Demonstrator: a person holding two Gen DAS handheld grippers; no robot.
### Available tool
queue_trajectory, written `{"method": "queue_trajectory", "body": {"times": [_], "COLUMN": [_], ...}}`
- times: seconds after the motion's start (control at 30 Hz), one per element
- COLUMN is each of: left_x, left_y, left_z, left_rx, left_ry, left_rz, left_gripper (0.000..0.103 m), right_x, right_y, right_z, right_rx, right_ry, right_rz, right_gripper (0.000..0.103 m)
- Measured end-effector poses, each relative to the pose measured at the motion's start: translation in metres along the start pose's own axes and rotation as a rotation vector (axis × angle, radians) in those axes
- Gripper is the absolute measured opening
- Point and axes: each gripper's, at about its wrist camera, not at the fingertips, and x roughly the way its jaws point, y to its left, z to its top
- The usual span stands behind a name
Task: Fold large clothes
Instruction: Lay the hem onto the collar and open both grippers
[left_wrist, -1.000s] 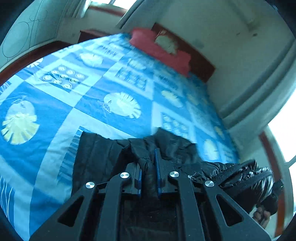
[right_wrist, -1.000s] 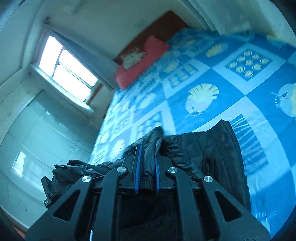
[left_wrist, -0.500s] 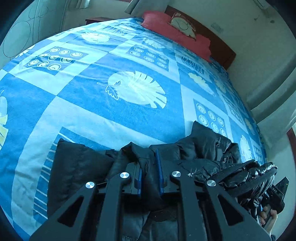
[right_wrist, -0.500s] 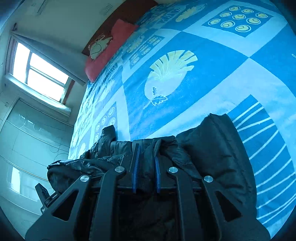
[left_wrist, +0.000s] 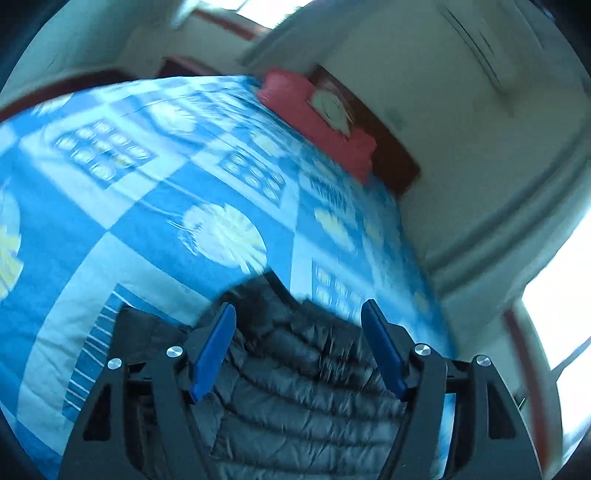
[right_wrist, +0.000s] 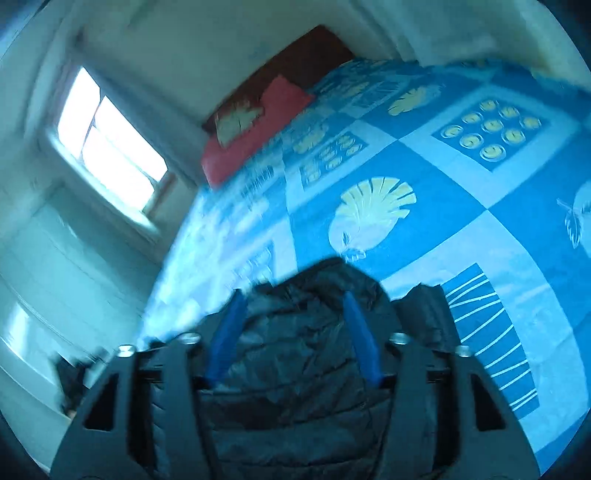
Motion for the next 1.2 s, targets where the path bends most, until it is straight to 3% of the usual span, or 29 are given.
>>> {"method": "queue_trajectory", "body": {"times": [0.13,0.2,0.4,0.6,0.7,0.73,0.83,0.93,1.0,1.1,1.2], "left_x": [0.038,0.056,0.104,0.127,0.114,0.11,0.082,0.085,0.1,0.13,0.151], "left_y": [-0.038,-0.039,-0.006,-0.001,-0.011,-0.017,-0.04,-0.069,-0.083,-0.083,-0.067], "left_z": [-0.024,-0.032,-0.036,-0.042,-0.036,-0.035,-0.032,-0.045,-0.059,-0.079,-0.084], "left_rx": [0.214,0.261,0.238,0.292,0.299,0.293,0.256,0.277,0.34,0.403,0.372], "left_ry": [0.053,0.074,0.151,0.165,0.173,0.158,0.087,0.109,0.137,0.179,0.203], "left_rz": [0.144,0.217,0.37,0.441,0.473,0.472,0.359,0.249,0.255,0.333,0.347], "left_gripper": [0.07,0.07,0.071,0.073,0.073,0.073,0.073,0.073,0.073,0.073,0.074], "right_x": [0.043,0.066,0.124,0.141,0.136,0.13,0.104,0.106,0.125,0.157,0.173], "right_y": [0.042,0.055,0.055,0.047,0.052,0.057,0.084,0.121,0.139,0.146,0.136], "right_z": [-0.015,-0.022,-0.041,-0.047,-0.043,-0.04,-0.037,-0.051,-0.067,-0.092,-0.099], "right_rx": [-0.188,-0.272,-0.417,-0.406,-0.404,-0.401,-0.374,-0.433,-0.496,-0.568,-0.556], "right_ry": [0.083,0.116,0.2,0.186,0.188,0.182,0.119,0.116,0.158,0.211,0.237], "right_rz": [-0.11,-0.165,-0.311,-0.325,-0.326,-0.331,-0.255,-0.203,-0.187,-0.253,-0.264], "right_gripper": [0.049,0.049,0.051,0.052,0.051,0.05,0.05,0.05,0.05,0.051,0.054]}}
